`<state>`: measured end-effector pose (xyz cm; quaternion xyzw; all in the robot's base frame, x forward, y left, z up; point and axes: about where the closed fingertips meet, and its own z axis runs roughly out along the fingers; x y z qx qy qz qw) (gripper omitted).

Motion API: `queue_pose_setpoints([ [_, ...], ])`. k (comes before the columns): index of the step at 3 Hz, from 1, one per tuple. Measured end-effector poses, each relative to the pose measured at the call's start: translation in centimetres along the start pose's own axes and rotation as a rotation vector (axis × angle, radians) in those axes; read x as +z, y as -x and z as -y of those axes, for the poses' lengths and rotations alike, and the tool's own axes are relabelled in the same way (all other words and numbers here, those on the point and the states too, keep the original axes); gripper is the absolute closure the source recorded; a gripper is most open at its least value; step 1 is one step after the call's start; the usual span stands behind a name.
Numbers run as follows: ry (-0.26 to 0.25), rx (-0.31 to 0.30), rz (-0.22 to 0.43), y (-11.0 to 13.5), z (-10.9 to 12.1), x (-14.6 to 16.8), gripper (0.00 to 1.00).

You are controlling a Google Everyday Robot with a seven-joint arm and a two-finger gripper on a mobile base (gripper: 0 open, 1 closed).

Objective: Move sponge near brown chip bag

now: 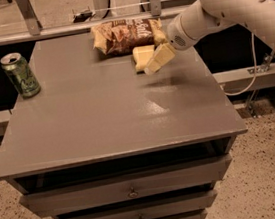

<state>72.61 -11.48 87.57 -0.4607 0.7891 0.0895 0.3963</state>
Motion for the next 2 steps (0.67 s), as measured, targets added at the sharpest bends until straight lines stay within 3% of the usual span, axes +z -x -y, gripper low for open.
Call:
queue_pose_setpoints([
  [1,0.035,-0.024,0.149,1.2,-2.4,-4.8,0.00],
  [2,0.038,-0.019,0.341,0.4,-3.5,-12.4,0.00],
])
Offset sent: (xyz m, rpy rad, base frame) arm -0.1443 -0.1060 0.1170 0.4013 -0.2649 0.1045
